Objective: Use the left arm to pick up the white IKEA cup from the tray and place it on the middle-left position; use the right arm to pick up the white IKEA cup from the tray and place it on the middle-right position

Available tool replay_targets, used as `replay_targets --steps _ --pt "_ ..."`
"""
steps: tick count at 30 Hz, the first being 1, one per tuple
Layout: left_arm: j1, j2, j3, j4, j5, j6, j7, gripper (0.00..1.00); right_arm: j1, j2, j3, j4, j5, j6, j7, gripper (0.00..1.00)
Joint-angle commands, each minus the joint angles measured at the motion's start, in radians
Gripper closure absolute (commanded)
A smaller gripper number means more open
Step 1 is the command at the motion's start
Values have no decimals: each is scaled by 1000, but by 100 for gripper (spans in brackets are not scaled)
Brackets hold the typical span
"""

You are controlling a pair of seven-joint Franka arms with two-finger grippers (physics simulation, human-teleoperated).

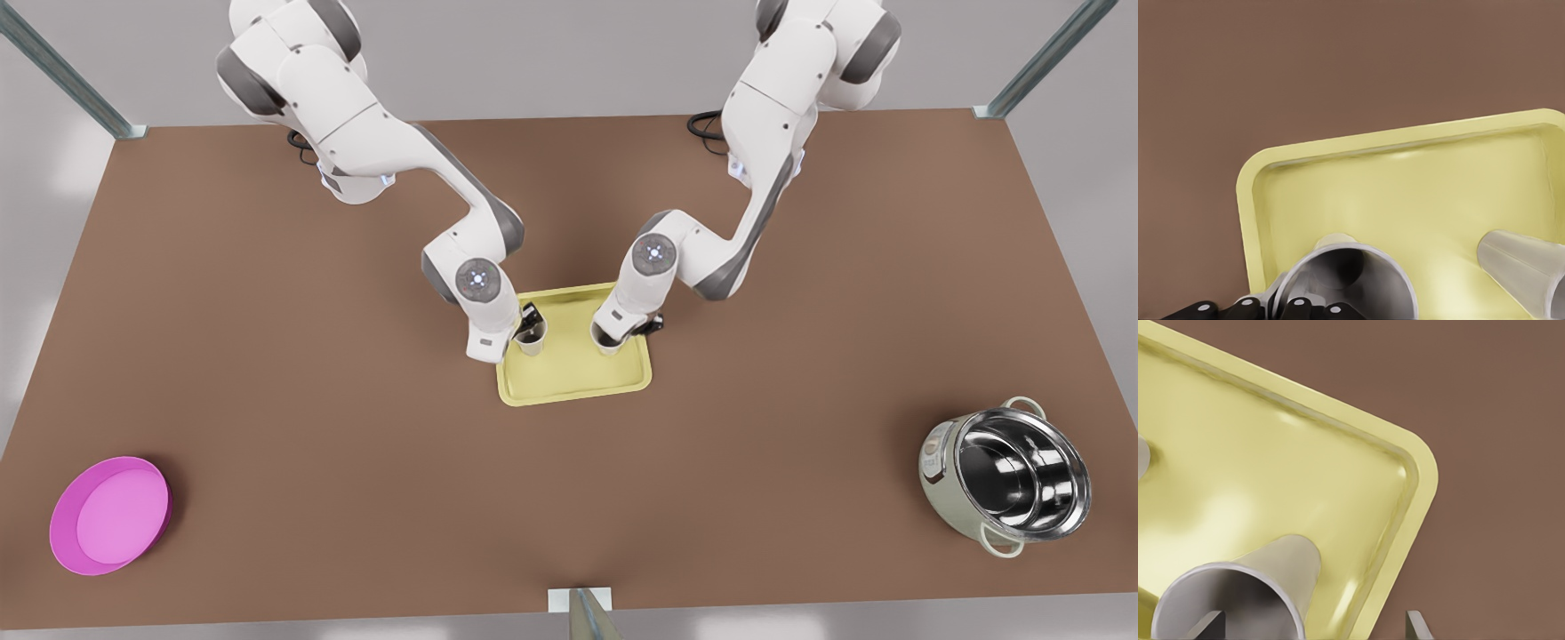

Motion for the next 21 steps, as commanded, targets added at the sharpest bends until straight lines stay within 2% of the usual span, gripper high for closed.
replay_targets --steps 1,3,4,6,8,10,11,12,14,16,19,20,21 --pt "6 -28 0 2 -10 -30 -57 89 2 8 0 -2 0 9 14 0" --pt "150 -129 3 -5 -16 -180 188 89 2 13 0 -2 0 9 14 0" --pt "282 -167 3 -5 -22 -238 426 89 8 19 0 -2 0 9 14 0" --pt "428 -172 7 -5 -22 -245 682 89 26 40 0 -2 -18 11 23 0" --pt "489 -149 7 -5 -21 -213 783 89 28 45 0 -4 -20 11 23 0" --pt "498 -108 25 -7 5 -163 785 89 28 45 0 -4 -20 8 23 15" --pt "498 -76 43 -5 18 -147 782 89 28 45 0 -6 -20 8 23 19" --pt "498 -43 62 -5 18 -116 779 89 26 45 0 -6 -20 8 22 29" --pt "498 -6 80 1 16 -101 770 89 25 45 0 -6 -20 0 23 56" --pt "500 9 97 1 15 -65 770 89 23 44 -1 -4 -18 -6 23 75" --pt "507 -8 99 1 -37 -39 774 89 23 40 -1 -1 -18 -6 27 85" --pt "507 -11 99 1 -37 -39 776 86 23 40 -1 -1 -17 -8 27 87" --pt "507 -13 99 -4 -37 -22 779 25 23 40 -1 1 -17 -9 27 89"
